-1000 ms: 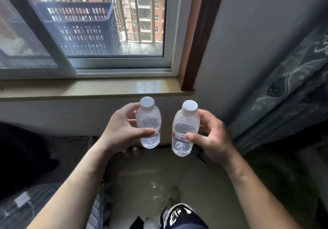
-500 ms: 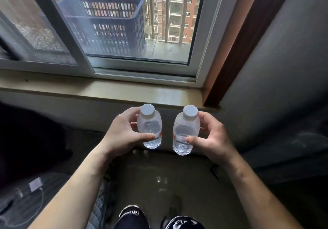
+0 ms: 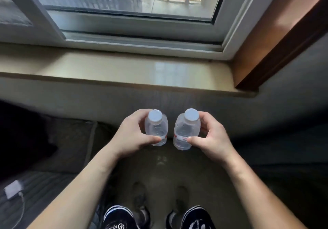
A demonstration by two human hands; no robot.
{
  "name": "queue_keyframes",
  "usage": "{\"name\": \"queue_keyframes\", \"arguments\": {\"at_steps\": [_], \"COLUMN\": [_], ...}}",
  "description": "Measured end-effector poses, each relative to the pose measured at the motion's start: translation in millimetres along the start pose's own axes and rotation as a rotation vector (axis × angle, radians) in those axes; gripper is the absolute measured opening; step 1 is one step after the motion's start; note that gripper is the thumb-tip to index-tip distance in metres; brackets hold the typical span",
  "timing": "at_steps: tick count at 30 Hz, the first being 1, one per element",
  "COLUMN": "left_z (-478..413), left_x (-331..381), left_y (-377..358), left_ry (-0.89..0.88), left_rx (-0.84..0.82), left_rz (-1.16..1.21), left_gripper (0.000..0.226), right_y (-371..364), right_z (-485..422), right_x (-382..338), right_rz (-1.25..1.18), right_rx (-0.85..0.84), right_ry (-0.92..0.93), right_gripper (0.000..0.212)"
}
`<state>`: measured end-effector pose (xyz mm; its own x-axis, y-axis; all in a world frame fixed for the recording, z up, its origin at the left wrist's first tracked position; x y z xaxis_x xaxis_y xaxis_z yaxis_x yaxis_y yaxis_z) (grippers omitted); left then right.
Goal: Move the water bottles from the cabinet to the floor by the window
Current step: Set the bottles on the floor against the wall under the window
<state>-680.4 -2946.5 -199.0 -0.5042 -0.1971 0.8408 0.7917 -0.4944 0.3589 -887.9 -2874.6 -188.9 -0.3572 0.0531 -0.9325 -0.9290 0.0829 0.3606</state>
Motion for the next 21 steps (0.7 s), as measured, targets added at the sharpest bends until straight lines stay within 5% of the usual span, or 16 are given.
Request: {"name": "queue_keyframes", "arguments": {"at_steps": [21], "left_z": [-230], "left_x": [-329], "left_y": [-146], "left_ry": [0.013], "left_rx": [-0.123], "left_rz": [-0.195], "left_gripper": [0.065], "right_y": [-138], "right_z": [-72], "right_x": [414], "right_rz": [0.163], "right_rx": [-0.183], "right_ry": [-0.087], "right_gripper": [0.069]}}
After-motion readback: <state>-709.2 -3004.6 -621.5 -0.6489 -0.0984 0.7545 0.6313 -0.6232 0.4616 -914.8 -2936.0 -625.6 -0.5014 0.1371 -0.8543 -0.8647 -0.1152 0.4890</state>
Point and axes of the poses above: each hand's wrist, its own z-axis away from the middle knuckle, its own y-axis out of the back of the hand, x = y × z, the point moved 10 cm from there along -z, towards the middle knuckle, and after that the axes turned 12 degrees about y, right-handed, at the moved point
